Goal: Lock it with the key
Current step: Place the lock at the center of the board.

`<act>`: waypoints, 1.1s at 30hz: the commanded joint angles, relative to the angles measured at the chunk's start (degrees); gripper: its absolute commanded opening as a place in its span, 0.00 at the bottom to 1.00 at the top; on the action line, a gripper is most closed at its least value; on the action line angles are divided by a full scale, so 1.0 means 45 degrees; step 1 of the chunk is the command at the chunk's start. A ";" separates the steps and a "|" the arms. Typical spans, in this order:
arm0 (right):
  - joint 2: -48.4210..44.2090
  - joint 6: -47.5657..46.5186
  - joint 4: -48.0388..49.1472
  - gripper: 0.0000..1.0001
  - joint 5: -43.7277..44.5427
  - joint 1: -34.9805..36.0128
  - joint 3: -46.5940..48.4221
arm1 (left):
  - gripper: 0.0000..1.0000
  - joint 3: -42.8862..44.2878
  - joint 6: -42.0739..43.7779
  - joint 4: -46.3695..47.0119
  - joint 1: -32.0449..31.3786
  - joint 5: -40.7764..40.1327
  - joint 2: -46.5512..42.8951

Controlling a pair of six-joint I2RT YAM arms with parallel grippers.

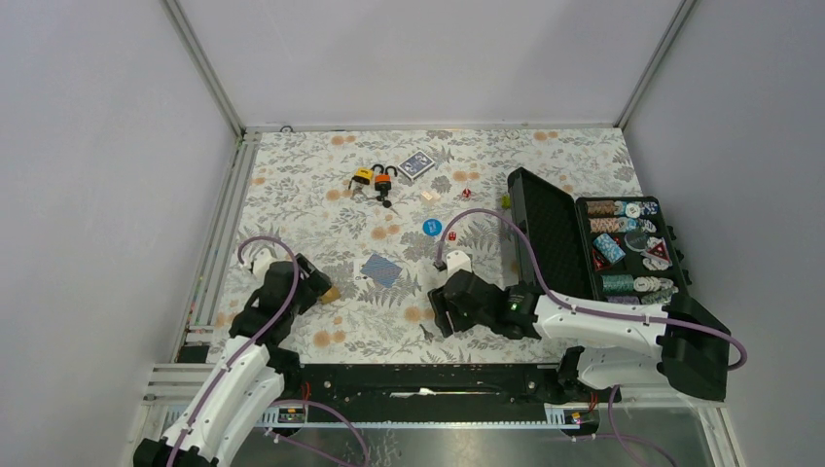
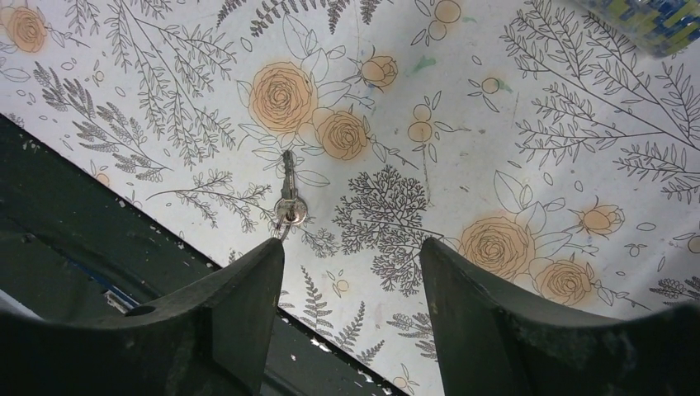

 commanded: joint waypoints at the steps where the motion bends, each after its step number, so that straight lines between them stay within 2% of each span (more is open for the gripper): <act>1: -0.0371 0.0060 -0.0143 0.69 0.0145 -0.0057 0.0679 | 0.88 0.0013 -0.0558 0.0334 0.0068 -0.0345 0.0200; 8: -0.0740 -0.0003 -0.0339 0.72 0.0066 -0.0250 0.0935 | 0.99 0.0113 -0.0696 -0.0179 0.0068 -0.0533 0.0246; 20: -0.1273 -0.0263 -0.0352 0.74 -0.0406 -0.0659 0.0985 | 0.99 0.0659 -0.1752 -0.1769 0.0068 -0.0854 0.0497; 27: -0.1096 -0.0463 -0.0528 0.75 -0.0090 -0.0676 0.0849 | 0.99 0.1829 -0.1781 -0.3190 0.0068 -0.0766 0.1765; 33: -0.0663 -0.0667 -0.0755 0.76 0.0104 -0.0688 0.1247 | 0.99 0.2877 -0.1557 -0.3795 0.0068 -0.0404 0.1449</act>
